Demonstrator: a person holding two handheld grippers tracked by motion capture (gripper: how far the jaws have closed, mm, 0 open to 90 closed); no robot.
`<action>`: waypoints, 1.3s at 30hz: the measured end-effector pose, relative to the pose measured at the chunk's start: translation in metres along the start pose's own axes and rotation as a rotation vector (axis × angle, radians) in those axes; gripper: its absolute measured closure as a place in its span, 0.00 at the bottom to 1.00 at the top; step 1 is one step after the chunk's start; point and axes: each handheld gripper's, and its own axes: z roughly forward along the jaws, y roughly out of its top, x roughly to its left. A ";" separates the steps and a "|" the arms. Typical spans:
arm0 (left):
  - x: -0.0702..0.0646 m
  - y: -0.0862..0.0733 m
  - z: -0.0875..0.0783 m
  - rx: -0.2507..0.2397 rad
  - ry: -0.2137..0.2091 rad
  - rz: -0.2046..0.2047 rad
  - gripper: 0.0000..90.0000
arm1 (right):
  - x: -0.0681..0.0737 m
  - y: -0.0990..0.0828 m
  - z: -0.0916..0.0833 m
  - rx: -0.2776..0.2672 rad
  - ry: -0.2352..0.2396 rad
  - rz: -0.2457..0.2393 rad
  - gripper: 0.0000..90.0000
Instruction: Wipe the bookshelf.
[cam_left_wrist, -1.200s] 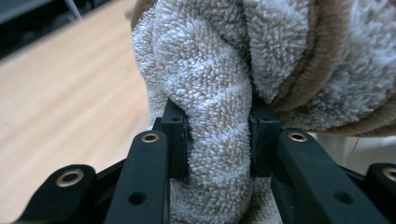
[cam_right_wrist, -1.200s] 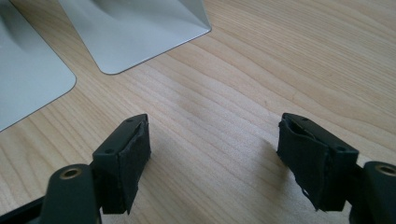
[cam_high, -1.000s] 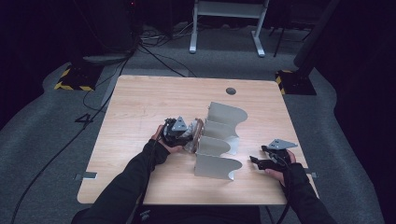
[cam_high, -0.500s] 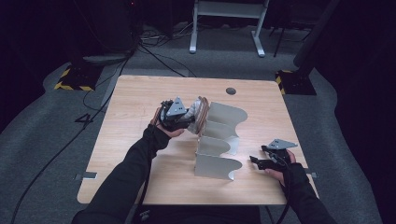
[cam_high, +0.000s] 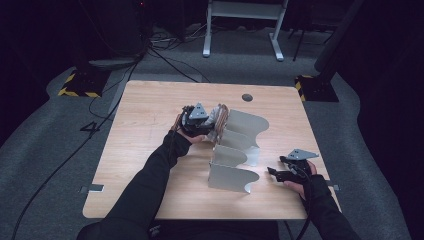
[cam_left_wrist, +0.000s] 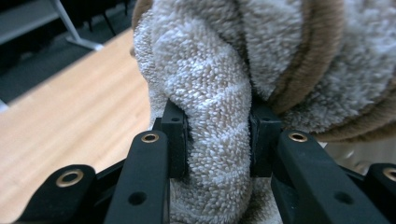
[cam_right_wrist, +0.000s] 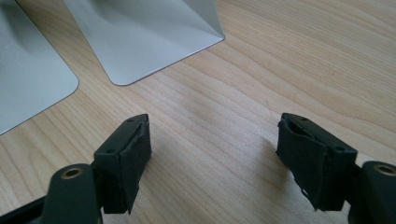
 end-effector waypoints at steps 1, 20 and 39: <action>-0.001 -0.005 0.004 0.028 0.003 0.008 0.75 | 0.000 0.000 0.000 0.000 0.001 0.002 0.29; -0.041 -0.067 -0.057 0.167 -0.124 0.083 0.75 | 0.000 0.000 0.000 0.001 -0.017 0.003 0.28; -0.117 -0.073 -0.111 0.150 -0.203 0.112 0.74 | 0.000 0.001 0.001 0.000 -0.019 0.002 0.28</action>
